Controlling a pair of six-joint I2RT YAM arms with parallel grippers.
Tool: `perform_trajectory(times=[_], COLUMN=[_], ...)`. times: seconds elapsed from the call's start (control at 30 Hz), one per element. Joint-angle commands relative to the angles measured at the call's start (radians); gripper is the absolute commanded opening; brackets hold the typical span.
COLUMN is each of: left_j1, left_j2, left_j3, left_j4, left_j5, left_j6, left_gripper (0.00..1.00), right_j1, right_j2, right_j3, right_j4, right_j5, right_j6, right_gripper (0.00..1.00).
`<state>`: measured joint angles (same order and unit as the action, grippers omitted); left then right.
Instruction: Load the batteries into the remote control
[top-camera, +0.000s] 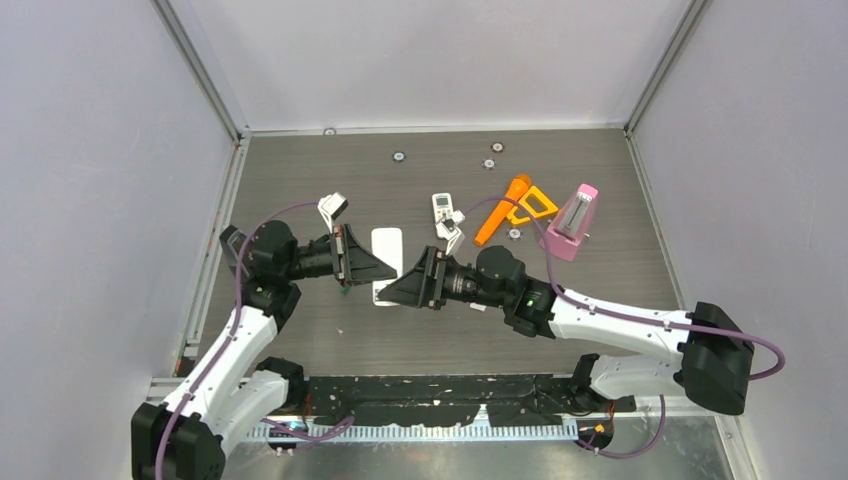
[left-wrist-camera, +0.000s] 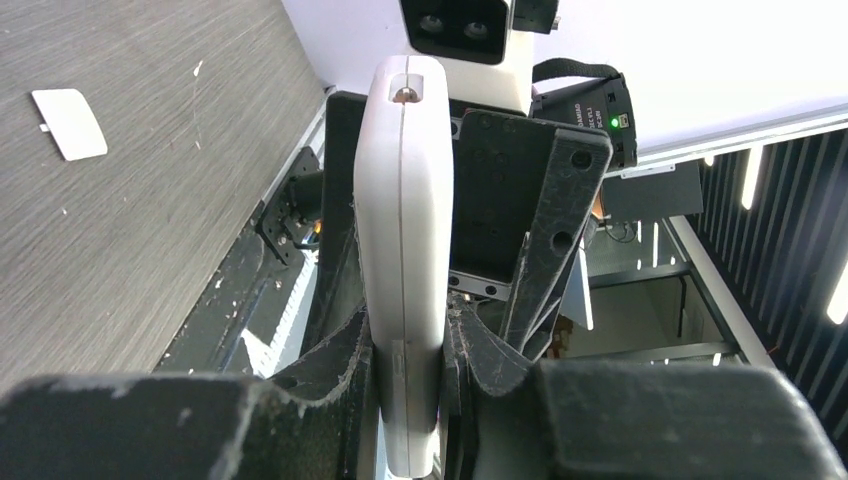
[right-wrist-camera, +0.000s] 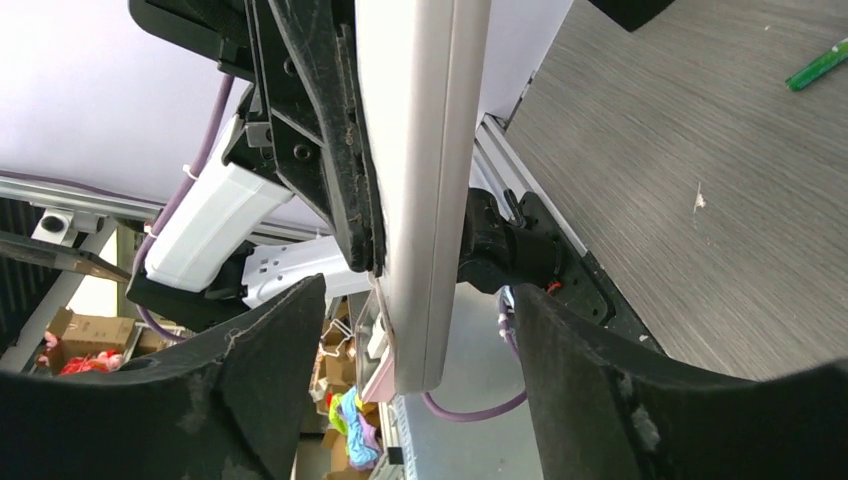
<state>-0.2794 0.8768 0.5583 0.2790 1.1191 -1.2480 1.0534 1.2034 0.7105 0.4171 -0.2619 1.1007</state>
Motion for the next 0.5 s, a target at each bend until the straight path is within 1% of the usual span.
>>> perform_trajectory(times=[0.0,0.3,0.4,0.47], left_j1=[-0.001,-0.002,-0.001,-0.001], left_j2=[-0.044,-0.103,-0.131,-0.149], left_j3=[0.003,-0.003,-0.004,-0.004], left_j4=[0.043,0.038,0.027,0.021], left_j5=[-0.02,-0.054,-0.068,-0.074], left_j6=[0.039,0.093,0.118,0.129], left_gripper=[0.0,0.0,0.0,0.0], right_j1=[-0.003,-0.003,-0.003,-0.003], right_j2=[-0.067,-0.076,-0.085,-0.087], right_j3=[0.002,0.011,0.027,0.046], right_j4=[0.017,0.016,-0.01,-0.031], right_j5=[0.044,0.033,0.037,0.035], right_j6=[-0.035,-0.07,-0.107,-0.138], right_gripper=[0.76,0.75,0.75,0.73])
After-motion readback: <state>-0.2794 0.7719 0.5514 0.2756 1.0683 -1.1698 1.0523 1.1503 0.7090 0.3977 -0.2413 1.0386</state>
